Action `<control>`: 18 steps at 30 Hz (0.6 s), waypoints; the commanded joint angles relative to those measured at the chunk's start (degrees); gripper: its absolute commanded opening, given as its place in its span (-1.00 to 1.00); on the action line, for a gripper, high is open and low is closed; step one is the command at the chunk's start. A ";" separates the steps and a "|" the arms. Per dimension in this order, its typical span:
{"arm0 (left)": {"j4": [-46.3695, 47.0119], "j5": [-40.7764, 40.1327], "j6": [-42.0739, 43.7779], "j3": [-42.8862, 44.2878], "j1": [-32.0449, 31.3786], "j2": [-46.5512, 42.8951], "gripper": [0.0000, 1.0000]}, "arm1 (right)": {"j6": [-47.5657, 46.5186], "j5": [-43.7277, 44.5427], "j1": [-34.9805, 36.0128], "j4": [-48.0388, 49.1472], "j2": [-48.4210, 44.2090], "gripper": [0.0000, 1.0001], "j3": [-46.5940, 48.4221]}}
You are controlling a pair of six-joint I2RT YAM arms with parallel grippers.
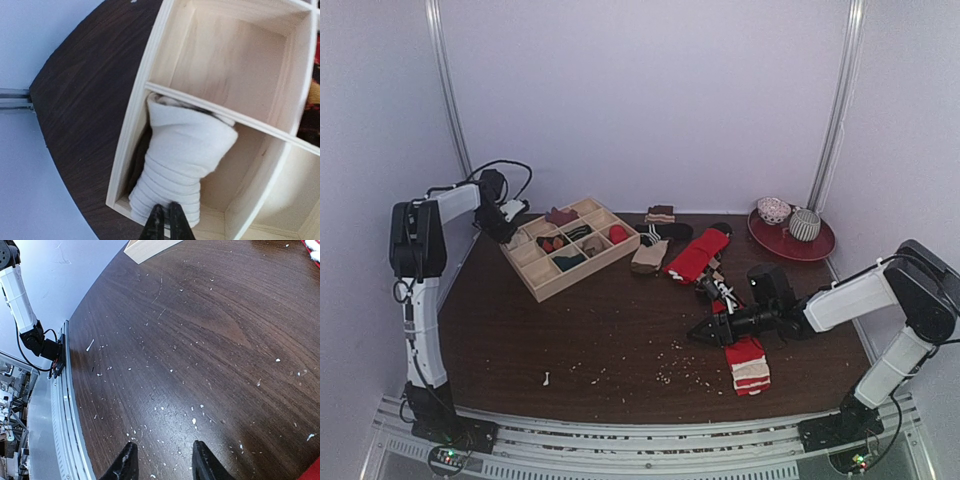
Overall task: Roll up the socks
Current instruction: Adjust the pair of socks in the storage box.
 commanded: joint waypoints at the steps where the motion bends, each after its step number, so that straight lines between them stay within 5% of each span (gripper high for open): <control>1: -4.43 -13.43 -0.19 1.30 0.28 5.15 -0.93 | 0.79 -0.67 -0.46 1.59 0.74 -0.25 -0.48; 11: -4.68 -14.70 -0.83 3.49 -0.28 9.03 -0.94 | 1.40 -0.22 -0.46 1.42 0.23 -0.25 -0.79; 18: 4.38 -8.54 -3.39 0.17 -0.31 0.26 -0.28 | 1.23 0.43 -0.46 0.22 -1.89 -0.25 -0.92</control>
